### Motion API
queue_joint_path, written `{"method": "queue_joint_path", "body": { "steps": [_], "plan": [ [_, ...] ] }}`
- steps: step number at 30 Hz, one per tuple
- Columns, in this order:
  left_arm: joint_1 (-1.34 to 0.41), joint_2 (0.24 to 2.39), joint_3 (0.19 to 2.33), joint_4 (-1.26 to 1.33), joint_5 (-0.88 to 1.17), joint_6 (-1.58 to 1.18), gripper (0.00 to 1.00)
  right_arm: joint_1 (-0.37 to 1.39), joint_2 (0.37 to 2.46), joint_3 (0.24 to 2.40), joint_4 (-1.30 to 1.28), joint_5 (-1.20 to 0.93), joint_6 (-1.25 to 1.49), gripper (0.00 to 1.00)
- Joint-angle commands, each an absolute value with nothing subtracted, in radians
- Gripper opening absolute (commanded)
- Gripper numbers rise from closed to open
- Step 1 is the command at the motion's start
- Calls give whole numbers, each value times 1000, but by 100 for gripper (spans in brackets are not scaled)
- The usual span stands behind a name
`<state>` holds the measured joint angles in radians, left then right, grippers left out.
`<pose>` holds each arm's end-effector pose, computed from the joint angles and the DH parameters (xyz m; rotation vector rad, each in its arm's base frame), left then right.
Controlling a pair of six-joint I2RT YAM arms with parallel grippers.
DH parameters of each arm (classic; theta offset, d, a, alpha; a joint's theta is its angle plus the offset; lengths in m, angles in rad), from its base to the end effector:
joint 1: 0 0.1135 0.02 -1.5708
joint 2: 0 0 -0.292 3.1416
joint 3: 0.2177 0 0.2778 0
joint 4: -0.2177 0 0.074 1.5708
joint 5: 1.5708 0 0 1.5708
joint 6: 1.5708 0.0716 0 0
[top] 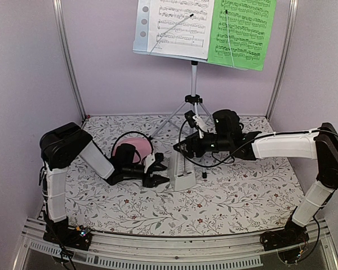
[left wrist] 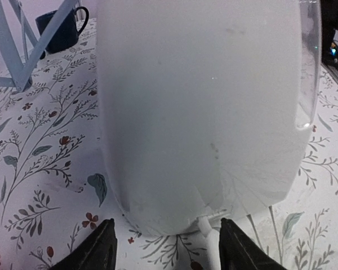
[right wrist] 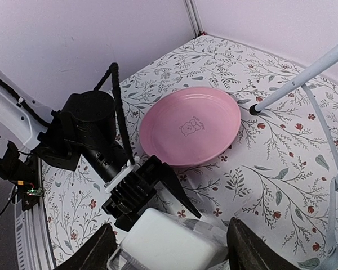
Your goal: Set up the instrument practice props
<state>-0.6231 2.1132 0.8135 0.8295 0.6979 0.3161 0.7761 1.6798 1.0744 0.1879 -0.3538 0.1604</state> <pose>0.3110 -0.2802 0.0599 1.2957 1.5724 -0.9015 0.2952 0.3245 0.2415 -0.8589 1.9050 0.9404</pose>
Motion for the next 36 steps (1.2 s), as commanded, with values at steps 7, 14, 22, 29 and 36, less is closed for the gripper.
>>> {"method": "queue_joint_path", "body": {
  "steps": [7,14,22,29,36],
  "plan": [
    [-618,1934,624,977,580,193,75,798,1580,1011,147,-432,225,98],
    [-618,1826,470,1145,494,65,75,711,1441,852,146,-465,208,95],
    [-619,1796,425,1207,456,-21,68,687,1539,789,86,-322,116,46],
    [-620,1808,422,1238,467,-59,65,702,1637,822,103,-265,87,34],
    [-621,1793,415,1234,476,-70,64,747,1742,833,187,-323,80,32]
  ]
}}
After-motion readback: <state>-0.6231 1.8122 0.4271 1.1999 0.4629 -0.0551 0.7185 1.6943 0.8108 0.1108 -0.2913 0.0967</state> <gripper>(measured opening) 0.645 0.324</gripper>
